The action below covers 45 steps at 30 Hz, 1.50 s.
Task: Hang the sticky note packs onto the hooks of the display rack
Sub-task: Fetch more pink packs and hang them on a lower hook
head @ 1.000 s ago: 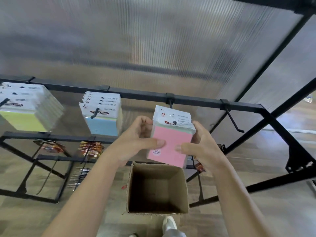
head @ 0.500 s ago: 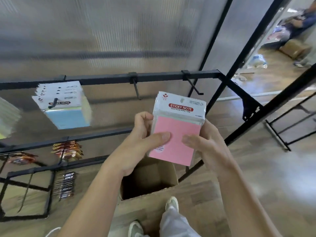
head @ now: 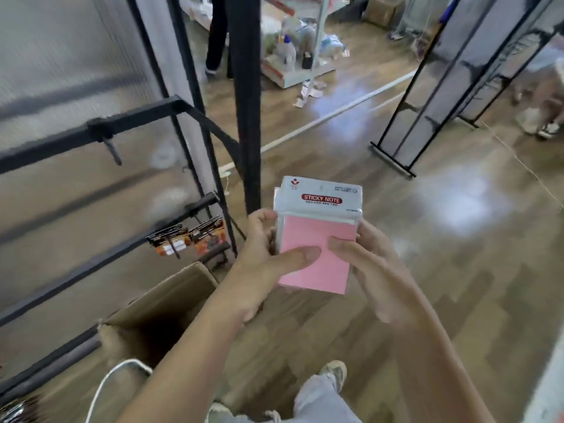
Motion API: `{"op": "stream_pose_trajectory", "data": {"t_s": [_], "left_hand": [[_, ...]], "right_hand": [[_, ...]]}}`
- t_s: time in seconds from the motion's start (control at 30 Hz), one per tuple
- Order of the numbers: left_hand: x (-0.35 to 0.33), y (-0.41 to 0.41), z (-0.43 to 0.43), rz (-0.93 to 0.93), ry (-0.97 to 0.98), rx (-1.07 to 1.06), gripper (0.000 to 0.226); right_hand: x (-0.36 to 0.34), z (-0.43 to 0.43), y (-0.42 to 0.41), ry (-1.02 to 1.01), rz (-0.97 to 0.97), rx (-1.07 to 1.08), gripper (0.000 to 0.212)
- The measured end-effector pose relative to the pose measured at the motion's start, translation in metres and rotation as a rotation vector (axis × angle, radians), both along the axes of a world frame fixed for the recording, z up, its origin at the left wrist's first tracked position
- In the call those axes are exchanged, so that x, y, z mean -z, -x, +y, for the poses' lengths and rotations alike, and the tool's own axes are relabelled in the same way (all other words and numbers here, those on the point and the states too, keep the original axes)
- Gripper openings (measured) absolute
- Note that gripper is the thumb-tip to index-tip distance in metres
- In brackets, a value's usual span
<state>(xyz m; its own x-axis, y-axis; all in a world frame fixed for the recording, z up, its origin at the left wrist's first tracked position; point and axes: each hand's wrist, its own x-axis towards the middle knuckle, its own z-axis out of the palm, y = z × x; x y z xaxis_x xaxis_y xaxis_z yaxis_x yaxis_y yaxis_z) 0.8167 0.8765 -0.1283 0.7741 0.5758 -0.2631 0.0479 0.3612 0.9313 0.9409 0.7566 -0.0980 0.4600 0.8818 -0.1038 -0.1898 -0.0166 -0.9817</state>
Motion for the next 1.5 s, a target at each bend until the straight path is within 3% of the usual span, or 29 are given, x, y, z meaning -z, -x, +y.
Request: {"op": "stream_pose_trajectory", "data": {"t_s": [0.33,0.5,0.67,0.73,0.93,1.13,1.23,1.37,1.5], "left_hand": [[-0.009,-0.212,-0.073,-0.019,0.055,0.115,0.091],[-0.011,-0.299,-0.089,-0.012,0.019,0.178,0.086],[-0.007,-0.395,-0.085,-0.038,0.008,0.267,0.079],[-0.004,-0.439,-0.078,-0.066,0.013,0.284,0.079],[-0.012,-0.582,-0.048,-0.149,0.045,0.308,0.08],[-0.023,-0.712,-0.029,-0.175,-0.018,0.316,0.104],[-0.024,-0.768,-0.027,-0.161,-0.035,0.295,0.1],[-0.022,-0.849,-0.032,-0.146,-0.042,0.26,0.076],[-0.027,-0.938,-0.05,-0.149,-0.048,0.202,0.09]], "right_hand": [[-0.006,-0.086,-0.181,-0.026,-0.072,0.208,0.042],[0.001,-0.104,-0.253,0.028,0.006,0.507,0.078],[0.003,-0.105,-0.335,-0.031,-0.043,0.619,0.033],[0.0,-0.1,-0.376,-0.055,-0.072,0.626,0.026],[-0.018,-0.067,-0.516,-0.045,-0.2,0.643,0.021],[-0.027,-0.046,-0.641,-0.089,-0.232,0.714,0.016],[-0.026,-0.041,-0.698,-0.093,-0.224,0.71,0.003],[-0.021,-0.044,-0.782,-0.033,-0.305,0.697,0.002],[-0.02,-0.061,-0.877,-0.043,-0.365,0.654,0.005]]}}
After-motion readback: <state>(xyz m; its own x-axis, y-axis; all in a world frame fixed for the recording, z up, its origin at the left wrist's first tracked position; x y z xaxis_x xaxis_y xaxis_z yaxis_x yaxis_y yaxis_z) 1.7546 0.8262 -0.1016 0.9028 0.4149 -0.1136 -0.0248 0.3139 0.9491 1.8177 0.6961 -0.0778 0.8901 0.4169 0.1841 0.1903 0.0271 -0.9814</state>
